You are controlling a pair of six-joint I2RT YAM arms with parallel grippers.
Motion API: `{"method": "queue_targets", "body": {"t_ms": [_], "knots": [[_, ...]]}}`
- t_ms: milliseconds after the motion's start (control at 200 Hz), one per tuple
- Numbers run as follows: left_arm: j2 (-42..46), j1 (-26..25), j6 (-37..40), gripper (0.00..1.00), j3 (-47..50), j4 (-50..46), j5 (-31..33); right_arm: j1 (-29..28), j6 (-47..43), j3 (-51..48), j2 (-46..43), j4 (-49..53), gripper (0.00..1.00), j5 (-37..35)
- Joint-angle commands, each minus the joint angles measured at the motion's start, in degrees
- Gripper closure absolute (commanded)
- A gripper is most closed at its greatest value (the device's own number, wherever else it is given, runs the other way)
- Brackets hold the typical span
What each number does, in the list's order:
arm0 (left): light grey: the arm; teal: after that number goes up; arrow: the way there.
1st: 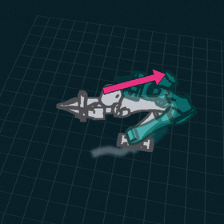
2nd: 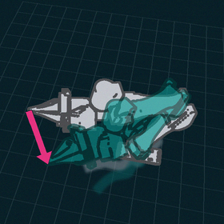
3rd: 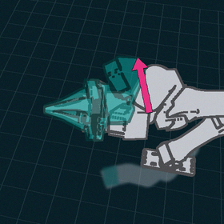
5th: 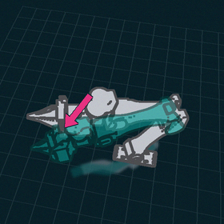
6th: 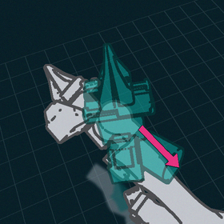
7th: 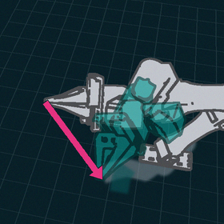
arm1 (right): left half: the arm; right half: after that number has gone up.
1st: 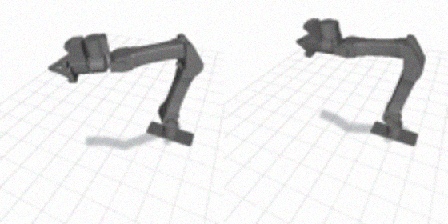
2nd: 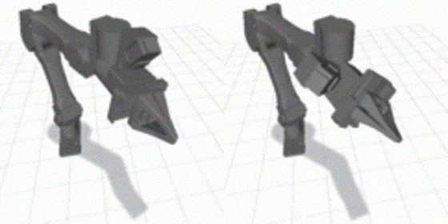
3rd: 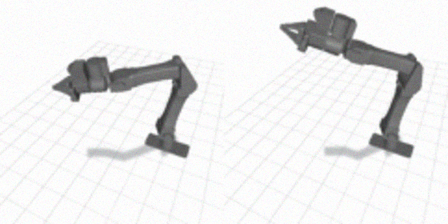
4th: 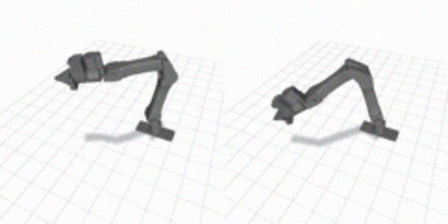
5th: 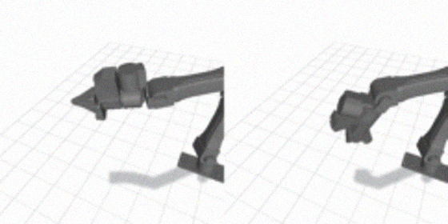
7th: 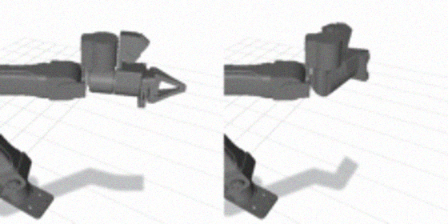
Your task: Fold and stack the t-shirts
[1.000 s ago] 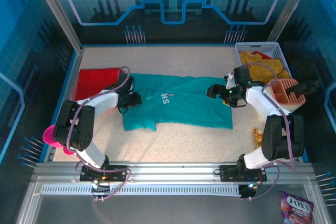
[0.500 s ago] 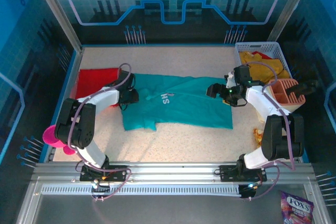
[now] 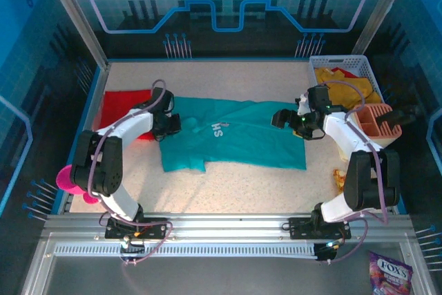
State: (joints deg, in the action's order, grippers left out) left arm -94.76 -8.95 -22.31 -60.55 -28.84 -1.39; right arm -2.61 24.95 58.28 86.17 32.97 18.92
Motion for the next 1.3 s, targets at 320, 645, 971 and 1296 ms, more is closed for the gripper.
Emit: {"method": "queue_targets", "body": {"t_ms": [320,645,971,1296], "knots": [[-0.89,10.93,-2.46,0.98,-4.96,-10.95,-20.33,-0.46,0.88,3.19,6.1,0.8,0.04,-2.12],[-6.13,11.85,-0.98,0.68,-5.98,-14.81,-14.39,-0.39,0.32,3.49,5.42,1.49,0.04,-3.06],[5.65,8.05,-4.59,0.58,-8.95,-14.02,-12.24,-0.94,0.77,4.02,3.83,1.27,0.04,-2.82],[-1.38,-1.58,-12.13,0.6,-10.33,0.45,-19.22,-3.82,2.42,4.93,4.98,-0.92,0.04,0.82]]}}
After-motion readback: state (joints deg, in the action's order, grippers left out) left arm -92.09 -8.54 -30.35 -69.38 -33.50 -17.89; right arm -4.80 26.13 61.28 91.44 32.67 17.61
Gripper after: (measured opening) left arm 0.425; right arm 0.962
